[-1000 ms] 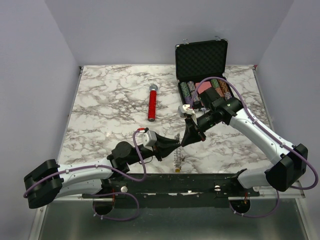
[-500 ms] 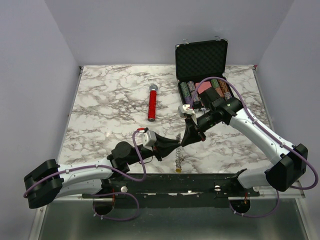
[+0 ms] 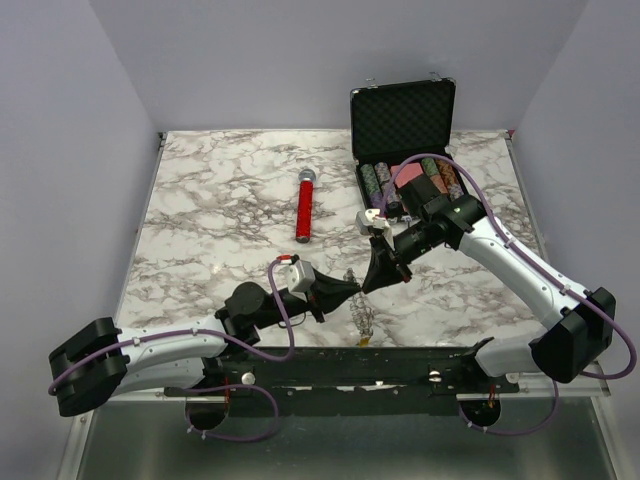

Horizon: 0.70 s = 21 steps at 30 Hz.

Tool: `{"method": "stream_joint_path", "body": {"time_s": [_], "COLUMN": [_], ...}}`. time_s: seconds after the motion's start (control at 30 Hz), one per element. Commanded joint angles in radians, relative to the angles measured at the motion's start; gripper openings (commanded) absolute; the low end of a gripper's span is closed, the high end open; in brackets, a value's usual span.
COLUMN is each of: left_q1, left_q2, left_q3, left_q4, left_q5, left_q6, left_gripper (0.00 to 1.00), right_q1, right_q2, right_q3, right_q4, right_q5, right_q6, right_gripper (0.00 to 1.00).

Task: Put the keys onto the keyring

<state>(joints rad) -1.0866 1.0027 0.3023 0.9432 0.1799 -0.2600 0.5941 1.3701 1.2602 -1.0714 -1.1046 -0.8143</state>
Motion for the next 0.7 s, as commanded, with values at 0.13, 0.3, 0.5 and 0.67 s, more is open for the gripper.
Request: {"method": "stream_joint_path", "body": {"time_s": [0.13,0.3,0.5,0.67], "left_q1": [0.007,0.008,0.024,0.037], "left_q2": [0.005,-0.009,-0.062,-0.121], "left_q3": [0.004,-0.003,-0.046,-0.1], "left_q4": [0.012,0.005,0.043,0.092], "left_q5": [0.046,0.021,0.018,0.042], "left_q6": [-0.005,-0.016,-0.036,-0.054], "left_gripper": [0.0,0.0,0.0,0.0], "right_q1": [-0.002,-0.002,-0.025,-0.097], "right_q2": [0.006,0.006,-0.023,-0.083], "right_q3": [0.038,0.034,0.033,-0.008], "right_q4": [-0.018,-0.013,-0.012,-0.001], "right_q5": [-0.026,-0.034,-0.035,-0.064], "right_q6": [-0.016,-0.011,0.0,-0.005], "right_gripper": [0.0,0.03,0.58,0.63]}}
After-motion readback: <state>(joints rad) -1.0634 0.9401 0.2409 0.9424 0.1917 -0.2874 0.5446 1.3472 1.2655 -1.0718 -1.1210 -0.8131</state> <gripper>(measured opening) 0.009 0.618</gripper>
